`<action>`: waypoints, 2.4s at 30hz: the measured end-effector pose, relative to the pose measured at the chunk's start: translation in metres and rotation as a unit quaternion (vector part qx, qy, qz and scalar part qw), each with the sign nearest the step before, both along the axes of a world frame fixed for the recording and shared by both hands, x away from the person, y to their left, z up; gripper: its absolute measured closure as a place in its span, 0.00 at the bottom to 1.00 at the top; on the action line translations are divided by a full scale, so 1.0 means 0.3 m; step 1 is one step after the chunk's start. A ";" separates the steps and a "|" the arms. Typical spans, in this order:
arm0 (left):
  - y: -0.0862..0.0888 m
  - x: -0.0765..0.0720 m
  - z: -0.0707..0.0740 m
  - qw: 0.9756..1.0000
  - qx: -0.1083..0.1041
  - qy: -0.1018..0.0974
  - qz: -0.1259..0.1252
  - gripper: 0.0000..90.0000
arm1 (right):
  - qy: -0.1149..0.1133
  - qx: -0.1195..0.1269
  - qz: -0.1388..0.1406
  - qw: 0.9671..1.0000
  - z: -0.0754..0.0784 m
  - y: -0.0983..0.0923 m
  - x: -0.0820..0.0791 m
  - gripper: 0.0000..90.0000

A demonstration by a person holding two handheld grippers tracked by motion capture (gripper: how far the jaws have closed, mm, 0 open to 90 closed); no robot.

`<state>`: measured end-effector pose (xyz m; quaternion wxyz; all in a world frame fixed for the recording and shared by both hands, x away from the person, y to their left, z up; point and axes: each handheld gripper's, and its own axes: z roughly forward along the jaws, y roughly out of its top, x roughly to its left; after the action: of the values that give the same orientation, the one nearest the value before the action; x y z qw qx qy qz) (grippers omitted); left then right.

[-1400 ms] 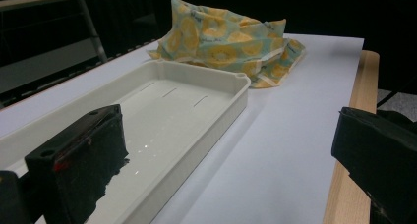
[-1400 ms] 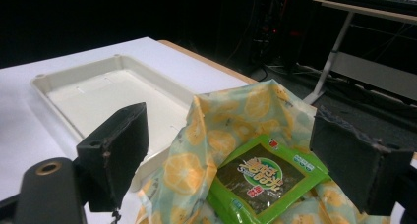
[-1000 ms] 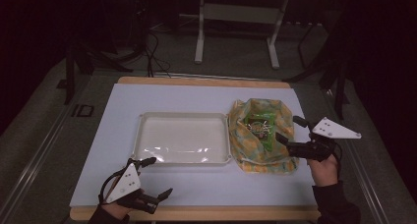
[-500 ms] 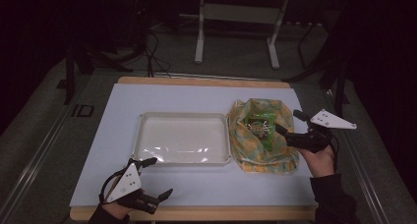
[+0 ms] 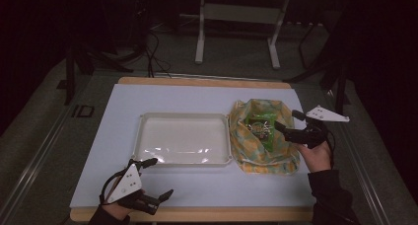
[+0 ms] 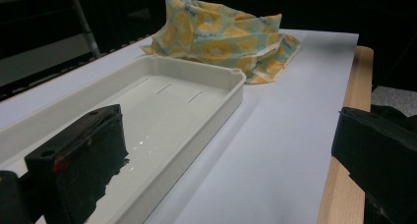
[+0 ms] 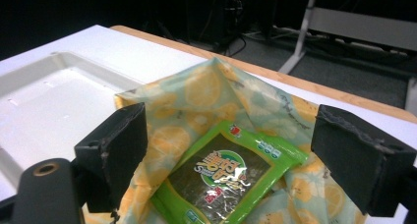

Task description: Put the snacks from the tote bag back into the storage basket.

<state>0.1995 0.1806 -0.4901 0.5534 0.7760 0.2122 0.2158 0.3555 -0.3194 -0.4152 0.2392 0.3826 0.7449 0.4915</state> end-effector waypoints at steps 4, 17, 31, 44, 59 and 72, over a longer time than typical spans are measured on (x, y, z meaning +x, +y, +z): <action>0.000 0.000 0.000 1.000 0.001 0.000 0.000 0.01 | 0.017 0.006 -0.012 1.000 -0.013 -0.004 0.021 0.18; 0.000 0.000 0.000 1.000 0.001 0.001 -0.001 0.01 | 0.090 0.011 -0.044 0.995 -0.092 0.001 0.082 0.27; -0.003 0.002 -0.002 1.000 0.005 0.001 -0.003 0.01 | 0.171 0.024 -0.063 0.983 -0.171 0.005 0.154 0.29; -0.003 0.003 -0.003 1.000 0.006 0.002 -0.003 0.01 | 0.241 0.015 -0.065 0.968 -0.227 -0.007 0.226 0.48; -0.004 0.001 -0.004 1.000 0.011 0.000 -0.005 0.00 | 0.313 0.037 -0.086 0.945 -0.251 -0.037 0.269 0.67; -0.004 0.001 -0.004 1.000 0.011 0.001 -0.006 0.01 | 0.358 0.043 -0.071 0.930 -0.270 -0.024 0.301 0.77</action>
<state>0.1998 0.1793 -0.4913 0.5459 0.7833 0.2057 0.2145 0.4458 -0.3265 -0.4963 -0.0256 0.5950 0.7299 0.3354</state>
